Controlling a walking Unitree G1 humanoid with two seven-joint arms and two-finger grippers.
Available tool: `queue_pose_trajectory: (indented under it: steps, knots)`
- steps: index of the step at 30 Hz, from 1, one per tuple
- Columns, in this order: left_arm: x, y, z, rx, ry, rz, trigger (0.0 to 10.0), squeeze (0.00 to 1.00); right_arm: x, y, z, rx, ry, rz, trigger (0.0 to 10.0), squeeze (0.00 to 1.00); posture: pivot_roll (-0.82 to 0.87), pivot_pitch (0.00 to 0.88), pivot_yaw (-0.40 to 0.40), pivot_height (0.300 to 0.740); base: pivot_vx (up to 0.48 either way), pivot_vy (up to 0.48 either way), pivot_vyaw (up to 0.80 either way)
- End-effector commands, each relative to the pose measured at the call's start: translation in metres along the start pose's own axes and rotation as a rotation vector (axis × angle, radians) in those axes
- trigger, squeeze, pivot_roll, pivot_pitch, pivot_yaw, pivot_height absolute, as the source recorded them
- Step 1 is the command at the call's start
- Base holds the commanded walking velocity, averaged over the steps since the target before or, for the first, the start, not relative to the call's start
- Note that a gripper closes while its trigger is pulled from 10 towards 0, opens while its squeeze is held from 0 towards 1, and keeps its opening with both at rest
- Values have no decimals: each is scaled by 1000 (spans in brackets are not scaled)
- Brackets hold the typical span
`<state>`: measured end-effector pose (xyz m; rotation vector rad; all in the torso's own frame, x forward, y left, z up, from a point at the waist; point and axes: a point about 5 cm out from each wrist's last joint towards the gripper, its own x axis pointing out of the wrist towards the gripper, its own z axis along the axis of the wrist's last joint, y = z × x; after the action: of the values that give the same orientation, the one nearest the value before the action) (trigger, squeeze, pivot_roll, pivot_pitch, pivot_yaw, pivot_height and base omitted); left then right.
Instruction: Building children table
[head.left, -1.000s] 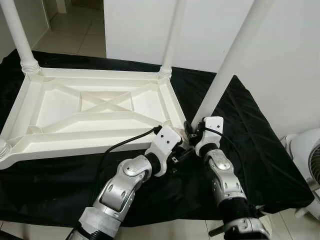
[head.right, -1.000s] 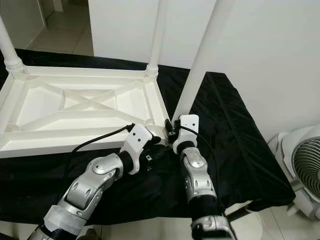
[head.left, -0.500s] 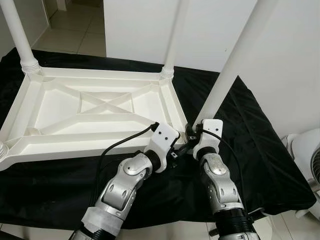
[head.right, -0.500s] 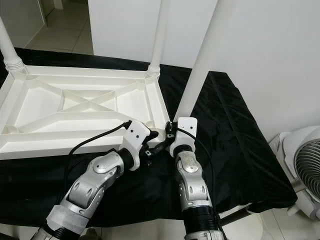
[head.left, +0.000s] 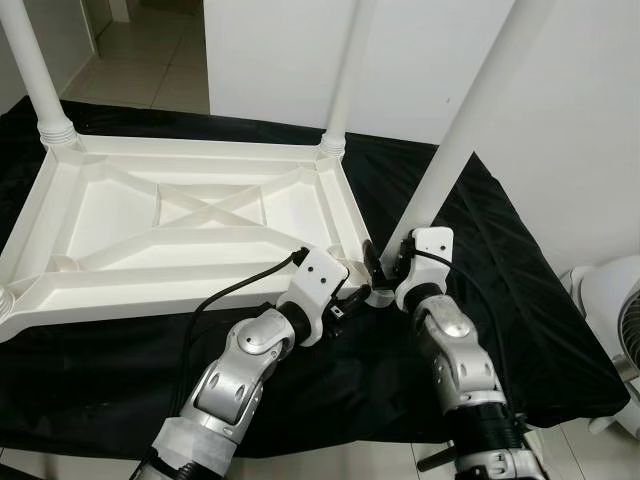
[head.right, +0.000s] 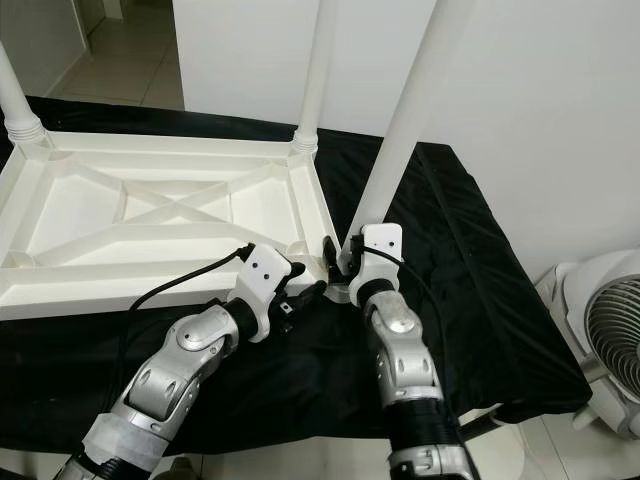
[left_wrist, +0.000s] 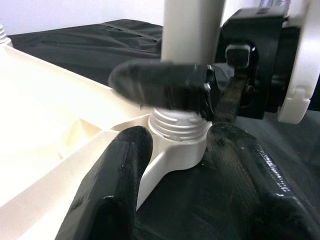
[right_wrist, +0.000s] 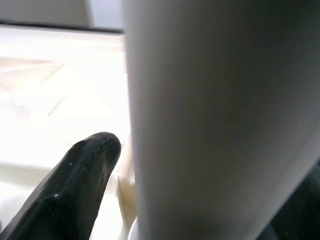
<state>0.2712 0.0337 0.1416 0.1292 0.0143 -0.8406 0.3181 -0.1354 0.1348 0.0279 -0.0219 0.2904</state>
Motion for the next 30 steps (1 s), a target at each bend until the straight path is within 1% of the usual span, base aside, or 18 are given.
queue_pose_trajectory:
  steps: [1, 2, 4, 5, 6, 7, 10, 12, 14, 16, 17, 18, 19, 20, 21, 22, 30]
  knots:
    - [-1, -4, 1, 14, -4, 2, 10000, 0, -1, -6, -3, 1, 12, 66, 10000, 0, 158, 0, -131, 740, 0, 0, 0]
    - [-1, -4, 1, 14, -4, 2, 10000, 0, -1, -6, -3, 1, 12, 66, 10000, 0, 158, 0, -131, 740, 0, 0, 0]
    - [-1, -5, 1, 17, -3, -5, 10000, 0, -3, -12, -2, -60, -4, 172, 10000, 0, 154, 0, -120, 740, 0, 0, 0]
    - [-1, -5, 1, 17, -3, -5, 10000, 0, -3, -12, -2, -60, -4, 172, 10000, 0, 154, 0, -120, 740, 0, 0, 0]
    - [-1, -6, 1, 15, -3, -13, 10000, 0, -3, -17, -3, -89, -2, 232, 10000, 0, 154, 0, -117, 740, 0, 0, 0]
    - [-1, -6, 1, 15, -3, -13, 10000, 0, -3, -17, -3, -89, -2, 232, 10000, 0, 154, 0, -117, 740, 0, 0, 0]
    - [-2, -9, -1, 14, 7, -33, 10000, 0, -2, -29, -2, -131, 14, 322, 10000, 0, 156, 0, -113, 740, 0, 0, 0]
    - [-3, -9, -2, 17, 14, -37, 10000, 0, 1, -35, -1, -171, 24, 354, 10000, 0, 161, 0, -111, 740, 0, 0, 0]
    - [-3, -9, -2, 17, 14, -37, 10000, 0, 1, -35, -1, -171, 24, 354, 10000, 0, 161, 0, -111, 740, 0, 0, 0]
    - [-4, -9, -2, 17, 17, -36, 10000, 0, 3, -37, -3, -198, 42, 393, 10000, 0, 165, 0, -109, 740, 0, 0, 0]
    - [-4, -9, -2, 17, 17, -36, 10000, 0, 3, -37, -3, -198, 42, 393, 10000, 0, 165, 0, -109, 740, 0, 0, 0]
    - [-5, -9, -3, 17, 18, -35, 10000, 0, 3, -38, -4, -197, 54, 418, 9843, 0, 168, 0, -108, 740, 0, 0, 0]
    - [-5, -10, -3, 16, 20, -35, 10000, 0, 4, -38, -6, -202, 64, 438, 4000, 0, 171, 0, -107, 740, 0, 0, 0]
    - [-6, -10, -3, 16, 20, -34, 10000, 0, 4, -38, -8, -203, 73, 455, 3020, 0, 171, 0, -107, 740, 0, 0, 0]
    - [-6, -10, -2, 14, 20, -34, 10000, 0, 4, -38, -10, -206, 76, 474, 1255, 0, 172, 0, -106, 740, 0, 0, 0]
    - [-6, -10, -2, 14, 20, -35, 10000, 0, 4, -38, -11, -205, 79, 489, 0, 0, 172, 0, -106, 740, 0, 0, 0]
    - [-4, -8, 0, 17, 15, -39, 10000, 0, 2, -41, -18, -196, 87, 509, 0, 0, 166, 0, -102, 740, 0, 0, 0]
